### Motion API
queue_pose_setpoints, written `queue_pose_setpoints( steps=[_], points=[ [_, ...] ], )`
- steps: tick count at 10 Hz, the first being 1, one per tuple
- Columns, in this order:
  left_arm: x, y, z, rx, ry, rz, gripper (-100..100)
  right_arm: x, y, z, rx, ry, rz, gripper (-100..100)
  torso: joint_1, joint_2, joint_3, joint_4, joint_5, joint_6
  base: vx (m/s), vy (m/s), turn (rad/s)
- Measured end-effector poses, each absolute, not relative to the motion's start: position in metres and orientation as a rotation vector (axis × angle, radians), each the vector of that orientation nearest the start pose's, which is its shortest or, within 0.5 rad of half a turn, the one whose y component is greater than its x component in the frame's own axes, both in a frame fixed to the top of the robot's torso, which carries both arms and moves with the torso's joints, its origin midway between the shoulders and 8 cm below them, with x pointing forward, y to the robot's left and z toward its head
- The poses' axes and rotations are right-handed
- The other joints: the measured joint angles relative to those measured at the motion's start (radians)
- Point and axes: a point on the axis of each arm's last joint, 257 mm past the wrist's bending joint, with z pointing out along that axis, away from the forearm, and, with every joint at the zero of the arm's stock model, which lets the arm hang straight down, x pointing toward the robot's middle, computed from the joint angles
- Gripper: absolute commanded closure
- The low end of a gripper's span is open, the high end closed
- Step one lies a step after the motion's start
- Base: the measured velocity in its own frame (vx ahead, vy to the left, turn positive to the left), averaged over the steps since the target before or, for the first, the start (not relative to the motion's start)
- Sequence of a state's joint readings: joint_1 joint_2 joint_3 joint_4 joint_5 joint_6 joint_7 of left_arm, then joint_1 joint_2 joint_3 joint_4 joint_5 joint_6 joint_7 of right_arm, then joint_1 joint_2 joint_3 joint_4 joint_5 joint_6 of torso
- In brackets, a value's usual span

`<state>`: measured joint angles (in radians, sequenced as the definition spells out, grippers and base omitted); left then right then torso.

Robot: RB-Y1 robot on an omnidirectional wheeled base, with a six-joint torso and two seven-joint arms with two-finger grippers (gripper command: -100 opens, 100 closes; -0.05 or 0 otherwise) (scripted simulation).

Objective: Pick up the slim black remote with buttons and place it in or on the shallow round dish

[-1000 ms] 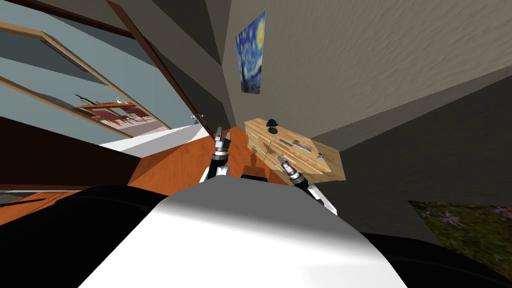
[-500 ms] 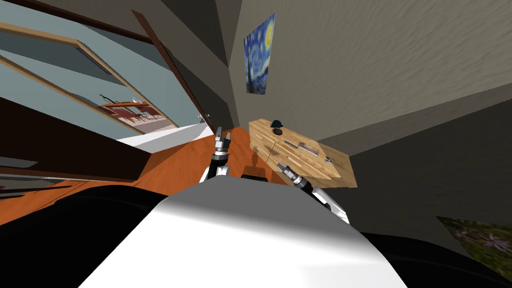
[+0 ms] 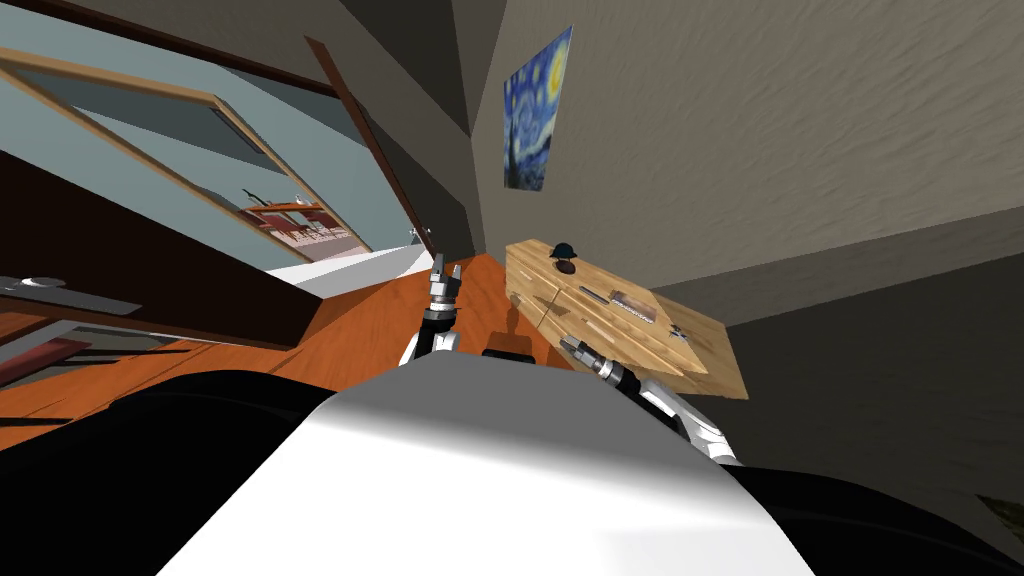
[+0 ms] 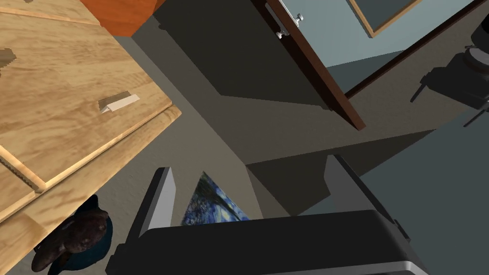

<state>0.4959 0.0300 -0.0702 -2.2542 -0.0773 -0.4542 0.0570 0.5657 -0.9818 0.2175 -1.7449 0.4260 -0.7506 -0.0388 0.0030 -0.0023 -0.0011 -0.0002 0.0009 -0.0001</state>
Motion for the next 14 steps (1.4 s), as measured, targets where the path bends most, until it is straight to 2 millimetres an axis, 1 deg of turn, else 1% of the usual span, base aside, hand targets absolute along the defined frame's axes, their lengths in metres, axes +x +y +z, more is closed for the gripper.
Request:
queue_pose_setpoints(
  steps=[3, 5, 6, 7, 8, 10, 11, 12, 13, 14],
  points=[
    [0.361, 0.245, 0.003, -0.674, 0.72, -1.362, 0, 0.26, -0.287, -0.315, -0.241, 2.057, 0.96, -100, -0.002, 0.001, 0.0, 0.0, 0.0, 0.0, 0.034, 0.037, 0.075],
    [0.361, 0.245, 0.003, -0.674, 0.72, -1.362, 0, 0.247, -0.314, -0.325, -0.292, 2.134, 0.903, -100, -0.002, 0.0, 0.0, 0.0, 0.0, 0.0, 0.056, 0.036, 0.119],
    [0.361, 0.246, 0.003, -0.674, 0.72, -1.362, 0, 0.245, -0.328, -0.331, -0.319, 2.171, 0.87, -100, -0.002, 0.0, 0.0, 0.0, 0.0, 0.001, 0.06, 0.056, 0.157],
    [0.361, 0.245, 0.003, -0.674, 0.72, -1.362, 0, 0.237, -0.345, -0.338, -0.348, 2.213, 0.835, -100, -0.001, -0.001, 0.0, 0.0, 0.0, 0.0, 0.06, 0.045, 0.064],
    [0.361, 0.246, 0.003, -0.674, 0.72, -1.362, 0, 0.234, -0.357, -0.341, -0.378, 2.246, 0.804, -100, -0.001, -0.001, 0.0, 0.0, 0.0, 0.001, 0.081, 0.053, 0.135],
    [0.361, 0.246, 0.003, -0.674, 0.72, -1.362, 0, 0.225, -0.39, -0.345, -0.429, 2.319, 0.73, -100, -0.001, -0.001, -0.001, 0.0, 0.0, 0.001, 0.081, 0.034, 0.109],
    [0.361, 0.246, 0.003, -0.674, 0.72, -1.362, 0, 0.22, -0.41, -0.347, -0.459, 2.355, 0.688, -100, -0.002, -0.003, -0.001, -0.001, 0.0, 0.0, 0.082, 0.024, 0.069],
    [0.361, 0.246, 0.003, -0.674, 0.72, -1.361, 0, 0.22, -0.423, -0.348, -0.487, 2.383, 0.654, -100, -0.002, -0.002, -0.001, -0.001, 0.0, 0.001, 0.082, 0.04, 0.114],
    [0.361, 0.246, 0.003, -0.674, 0.72, -1.362, 0, 0.213, -0.441, -0.349, -0.505, 2.423, 0.607, -100, -0.001, -0.002, -0.001, -0.001, 0.0, 0.0, 0.062, 0.032, 0.061],
    [0.361, 0.246, 0.003, -0.674, 0.72, -1.362, 0, 0.21, -0.456, -0.346, -0.529, 2.447, 0.572, -100, -0.002, -0.001, -0.001, 0.0, 0.0, 0.001, 0.082, 0.02, 0.132]
  ],
)
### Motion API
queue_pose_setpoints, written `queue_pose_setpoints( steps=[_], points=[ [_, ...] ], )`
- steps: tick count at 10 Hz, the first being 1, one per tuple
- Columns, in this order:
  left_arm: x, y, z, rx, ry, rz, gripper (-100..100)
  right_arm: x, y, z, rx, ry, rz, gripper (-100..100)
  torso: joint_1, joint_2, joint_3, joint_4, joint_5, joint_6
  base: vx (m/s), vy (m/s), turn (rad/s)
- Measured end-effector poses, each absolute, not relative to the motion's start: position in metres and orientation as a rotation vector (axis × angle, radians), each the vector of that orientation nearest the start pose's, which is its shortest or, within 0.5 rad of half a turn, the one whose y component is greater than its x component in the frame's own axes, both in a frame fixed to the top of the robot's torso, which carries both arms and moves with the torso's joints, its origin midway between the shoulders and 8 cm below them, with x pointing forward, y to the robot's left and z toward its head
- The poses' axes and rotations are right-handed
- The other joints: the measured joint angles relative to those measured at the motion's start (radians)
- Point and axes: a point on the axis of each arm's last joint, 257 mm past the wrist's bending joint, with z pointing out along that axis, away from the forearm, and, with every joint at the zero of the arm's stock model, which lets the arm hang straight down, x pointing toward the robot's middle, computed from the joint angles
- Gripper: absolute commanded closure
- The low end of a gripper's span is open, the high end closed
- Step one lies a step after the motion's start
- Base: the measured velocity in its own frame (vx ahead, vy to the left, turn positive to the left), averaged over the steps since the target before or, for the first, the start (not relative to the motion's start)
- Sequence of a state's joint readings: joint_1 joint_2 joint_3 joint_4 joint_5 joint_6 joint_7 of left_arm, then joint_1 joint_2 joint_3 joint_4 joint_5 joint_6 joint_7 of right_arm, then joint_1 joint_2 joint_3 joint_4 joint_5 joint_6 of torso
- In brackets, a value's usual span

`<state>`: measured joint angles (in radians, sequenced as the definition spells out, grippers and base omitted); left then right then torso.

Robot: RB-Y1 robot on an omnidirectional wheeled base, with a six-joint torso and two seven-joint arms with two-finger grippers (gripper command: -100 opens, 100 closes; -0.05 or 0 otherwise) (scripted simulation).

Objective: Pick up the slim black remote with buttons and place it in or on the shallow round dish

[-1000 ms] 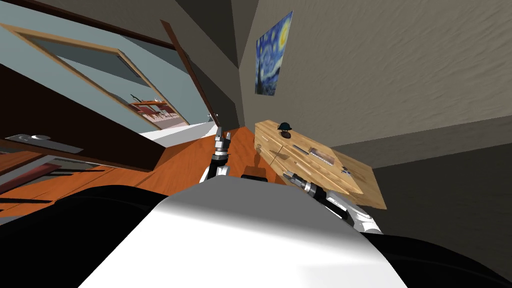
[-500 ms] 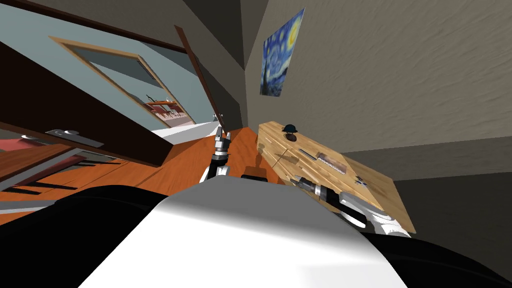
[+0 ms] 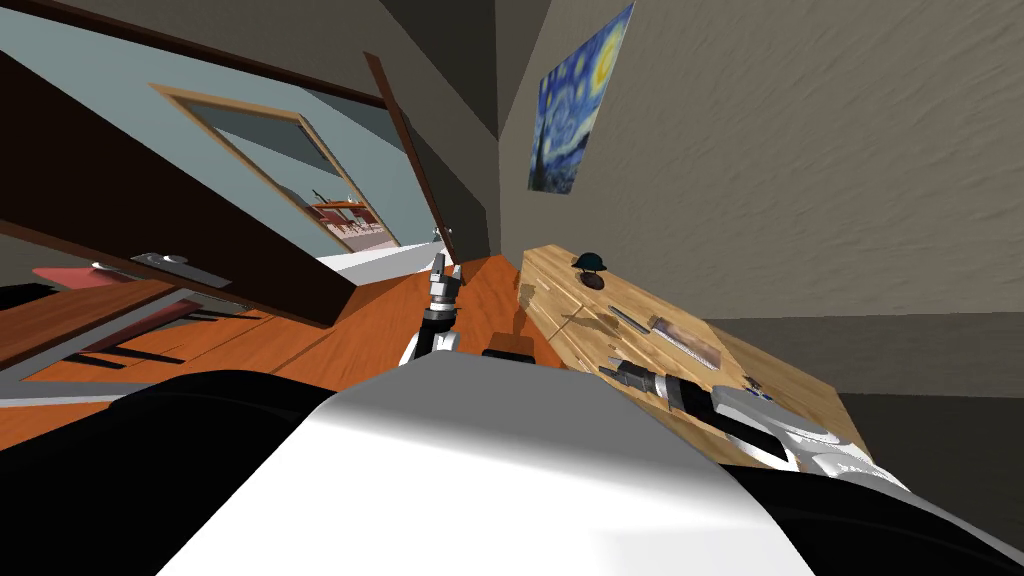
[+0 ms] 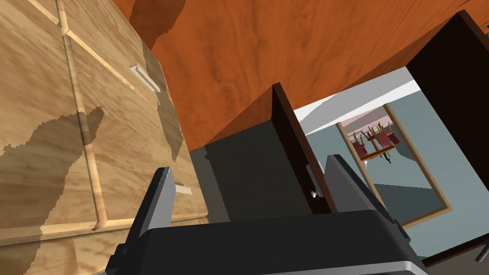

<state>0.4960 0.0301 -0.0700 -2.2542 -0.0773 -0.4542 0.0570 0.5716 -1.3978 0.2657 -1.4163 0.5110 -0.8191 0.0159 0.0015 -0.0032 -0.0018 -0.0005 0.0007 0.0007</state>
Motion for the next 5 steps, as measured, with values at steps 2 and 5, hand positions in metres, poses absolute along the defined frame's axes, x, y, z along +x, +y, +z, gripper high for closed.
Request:
queue_pose_setpoints(
  steps=[2, 5],
  points=[
    [0.361, 0.246, 0.003, -0.674, 0.72, -1.362, 0, 0.204, -0.485, -0.34, -0.577, 2.498, 0.496, -100, -0.001, 0.0, 0.0, 0.0, 0.0, 0.0, 0.076, 0.02, 0.09],
    [0.361, 0.246, 0.003, -0.674, 0.72, -1.362, 0, 0.197, -0.529, -0.332, -0.641, 2.571, 0.382, -100, -0.001, -0.001, -0.001, 0.0, 0.0, 0.0, 0.077, 0.015, 0.073]
  ],
)
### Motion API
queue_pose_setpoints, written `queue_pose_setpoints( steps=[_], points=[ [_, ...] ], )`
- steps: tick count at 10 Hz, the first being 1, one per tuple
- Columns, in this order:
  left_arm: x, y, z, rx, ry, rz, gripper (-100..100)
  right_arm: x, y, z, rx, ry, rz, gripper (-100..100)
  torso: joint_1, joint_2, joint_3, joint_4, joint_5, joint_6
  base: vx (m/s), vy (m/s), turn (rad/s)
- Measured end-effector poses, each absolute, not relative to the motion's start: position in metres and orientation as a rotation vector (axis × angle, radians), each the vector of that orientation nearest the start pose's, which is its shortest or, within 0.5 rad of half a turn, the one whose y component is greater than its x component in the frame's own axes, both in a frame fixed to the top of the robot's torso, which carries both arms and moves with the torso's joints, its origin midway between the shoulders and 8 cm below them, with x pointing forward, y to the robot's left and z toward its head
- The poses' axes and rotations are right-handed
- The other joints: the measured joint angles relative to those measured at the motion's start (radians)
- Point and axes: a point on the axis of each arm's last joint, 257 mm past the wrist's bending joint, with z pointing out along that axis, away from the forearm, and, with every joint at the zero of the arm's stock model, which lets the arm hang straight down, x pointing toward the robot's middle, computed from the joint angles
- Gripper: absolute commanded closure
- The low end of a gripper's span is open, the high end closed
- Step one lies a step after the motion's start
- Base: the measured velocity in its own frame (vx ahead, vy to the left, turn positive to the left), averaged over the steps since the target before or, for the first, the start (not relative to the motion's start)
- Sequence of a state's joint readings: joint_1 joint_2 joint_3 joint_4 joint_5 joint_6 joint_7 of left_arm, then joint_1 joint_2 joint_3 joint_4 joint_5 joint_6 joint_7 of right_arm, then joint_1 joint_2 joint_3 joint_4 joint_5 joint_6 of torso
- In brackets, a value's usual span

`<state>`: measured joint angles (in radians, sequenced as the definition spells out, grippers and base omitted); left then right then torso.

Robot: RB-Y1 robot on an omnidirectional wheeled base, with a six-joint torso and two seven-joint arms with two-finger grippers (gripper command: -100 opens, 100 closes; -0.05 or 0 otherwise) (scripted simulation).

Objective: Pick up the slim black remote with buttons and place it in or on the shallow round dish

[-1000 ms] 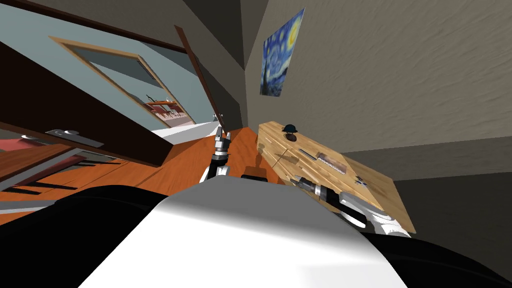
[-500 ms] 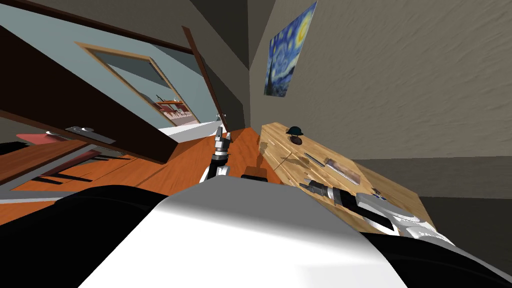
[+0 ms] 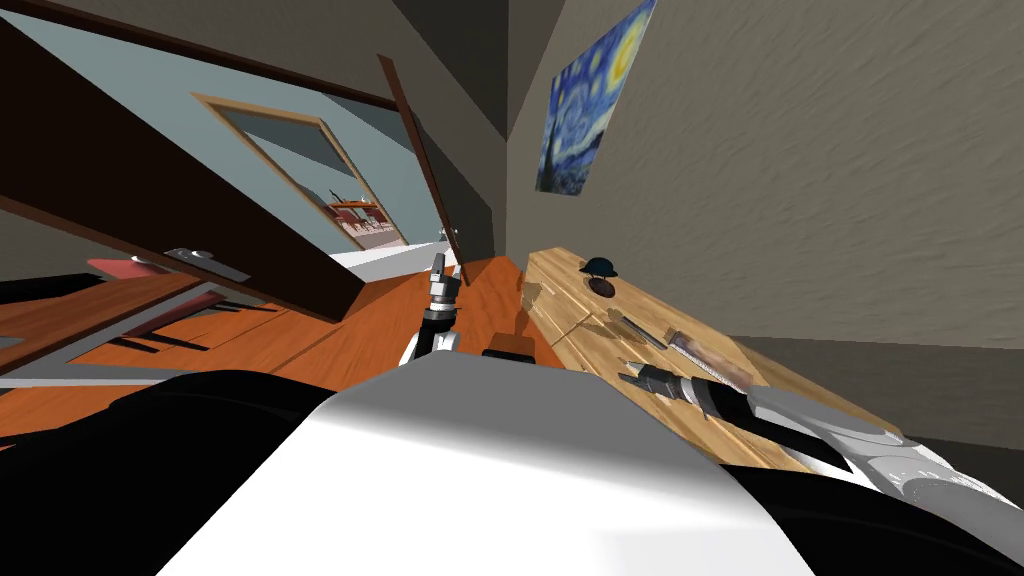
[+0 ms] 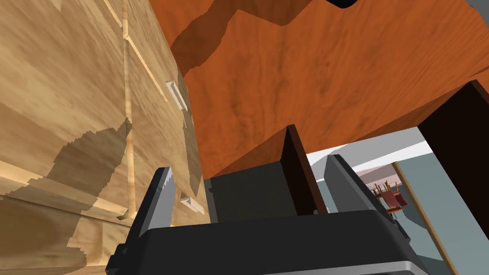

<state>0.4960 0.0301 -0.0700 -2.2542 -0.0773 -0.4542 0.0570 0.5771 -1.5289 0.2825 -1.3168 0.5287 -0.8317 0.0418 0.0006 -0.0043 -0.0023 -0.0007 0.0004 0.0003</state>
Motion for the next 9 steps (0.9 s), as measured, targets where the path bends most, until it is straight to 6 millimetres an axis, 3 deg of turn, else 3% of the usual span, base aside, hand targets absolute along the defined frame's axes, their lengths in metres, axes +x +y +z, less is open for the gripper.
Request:
queue_pose_setpoints(
  steps=[5, 9],
  points=[
    [0.361, 0.246, 0.003, -0.674, 0.72, -1.361, 0, 0.188, -0.597, -0.304, -0.716, 2.674, 0.196, -100, -0.003, -0.001, -0.001, 0.0, -0.001, 0.0, 0.118, -0.025, 0.097],
    [0.361, 0.246, 0.003, -0.674, 0.72, -1.361, 0, 0.17, -0.643, -0.289, -0.751, 2.761, 0.054, -100, -0.01, -0.007, -0.004, -0.002, -0.003, 0.0, 0.185, -0.124, 0.093]
  ],
)
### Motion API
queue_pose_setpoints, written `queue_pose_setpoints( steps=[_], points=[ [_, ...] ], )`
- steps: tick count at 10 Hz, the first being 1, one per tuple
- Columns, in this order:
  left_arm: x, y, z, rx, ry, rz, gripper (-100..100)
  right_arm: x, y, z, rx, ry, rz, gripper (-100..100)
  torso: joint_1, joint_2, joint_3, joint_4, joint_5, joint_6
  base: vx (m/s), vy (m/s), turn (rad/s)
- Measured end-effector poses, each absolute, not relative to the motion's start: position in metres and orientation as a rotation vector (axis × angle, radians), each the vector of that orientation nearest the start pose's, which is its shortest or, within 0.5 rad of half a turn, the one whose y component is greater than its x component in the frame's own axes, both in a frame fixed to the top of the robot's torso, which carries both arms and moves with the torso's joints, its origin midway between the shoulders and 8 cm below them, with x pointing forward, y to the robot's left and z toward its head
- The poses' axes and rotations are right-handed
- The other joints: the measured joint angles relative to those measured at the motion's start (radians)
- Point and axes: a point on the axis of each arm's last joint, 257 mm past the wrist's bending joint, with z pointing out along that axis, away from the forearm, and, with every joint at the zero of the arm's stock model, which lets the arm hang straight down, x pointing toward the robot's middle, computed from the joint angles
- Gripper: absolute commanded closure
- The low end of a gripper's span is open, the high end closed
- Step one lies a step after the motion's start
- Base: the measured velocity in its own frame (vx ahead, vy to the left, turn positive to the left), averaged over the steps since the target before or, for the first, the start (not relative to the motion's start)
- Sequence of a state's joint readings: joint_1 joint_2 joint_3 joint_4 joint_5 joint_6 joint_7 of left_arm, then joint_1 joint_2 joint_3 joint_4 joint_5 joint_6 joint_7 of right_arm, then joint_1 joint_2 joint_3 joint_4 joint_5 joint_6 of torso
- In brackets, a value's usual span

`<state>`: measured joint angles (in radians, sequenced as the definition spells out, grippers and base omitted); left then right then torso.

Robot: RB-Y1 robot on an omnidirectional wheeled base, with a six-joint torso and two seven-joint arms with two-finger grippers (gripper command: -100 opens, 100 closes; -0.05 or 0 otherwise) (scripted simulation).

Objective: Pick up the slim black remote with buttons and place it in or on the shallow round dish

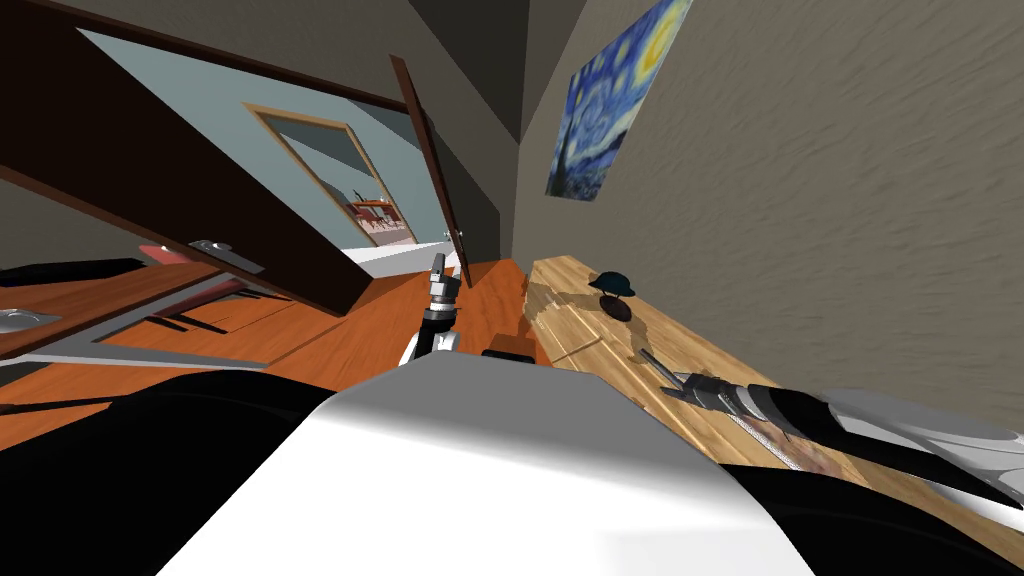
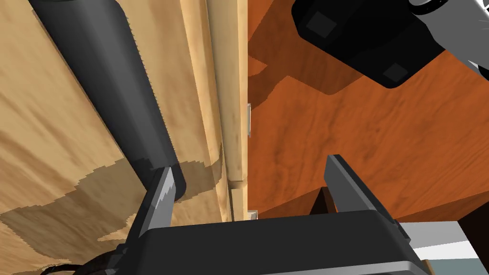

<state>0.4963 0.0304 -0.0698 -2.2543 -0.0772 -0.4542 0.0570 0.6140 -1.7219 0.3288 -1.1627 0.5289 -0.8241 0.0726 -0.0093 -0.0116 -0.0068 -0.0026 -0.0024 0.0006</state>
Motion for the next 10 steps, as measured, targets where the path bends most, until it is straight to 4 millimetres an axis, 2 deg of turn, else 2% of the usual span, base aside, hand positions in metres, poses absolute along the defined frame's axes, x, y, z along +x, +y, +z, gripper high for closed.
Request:
queue_pose_setpoints(
  steps=[2, 4, 5, 6, 8, 9, 10],
  points=[
    [0.361, 0.246, 0.003, -0.674, 0.72, -1.361, 0, 0.158, -0.654, -0.291, -0.743, 2.791, 0.028, -100, 0.001, 0.003, 0.002, 0.001, 0.0, 0.0, 0.114, -0.097, 0.041],
    [0.361, 0.246, 0.003, -0.674, 0.72, -1.361, 0, 0.147, -0.655, -0.294, -0.732, 2.811, 0.03, -100, 0.003, 0.007, 0.004, 0.002, 0.001, 0.001, 0.062, -0.07, 0.031],
    [0.361, 0.246, 0.003, -0.674, 0.72, -1.361, 0, 0.147, -0.656, -0.294, -0.731, 2.811, 0.028, 0, 0.006, 0.01, 0.006, 0.002, 0.001, 0.001, 0.008, -0.009, 0.001],
    [0.361, 0.246, 0.003, -0.674, 0.72, -1.361, 0, 0.147, -0.656, -0.294, -0.731, 2.811, 0.028, -100, 0.009, 0.012, 0.007, 0.003, 0.002, 0.001, 0.024, -0.001, 0.097],
    [0.361, 0.246, 0.003, -0.674, 0.72, -1.362, 0, 0.134, -0.656, -0.31, -0.707, 2.818, 0.029, -100, 0.009, 0.011, 0.007, 0.003, 0.002, 0.001, 0.028, -0.005, 0.074],
    [0.361, 0.246, 0.003, -0.674, 0.72, -1.361, 0, 0.133, -0.657, -0.311, -0.707, 2.818, 0.026, 100, 0.01, 0.012, 0.007, 0.003, 0.002, 0.001, 0.0, 0.0, 0.0],
    [0.361, 0.246, 0.003, -0.674, 0.72, -1.361, 0, 0.134, -0.657, -0.311, -0.707, 2.818, 0.026, 100, 0.01, 0.013, 0.008, 0.003, 0.002, 0.001, 0.0, 0.0, 0.0]
  ],
)
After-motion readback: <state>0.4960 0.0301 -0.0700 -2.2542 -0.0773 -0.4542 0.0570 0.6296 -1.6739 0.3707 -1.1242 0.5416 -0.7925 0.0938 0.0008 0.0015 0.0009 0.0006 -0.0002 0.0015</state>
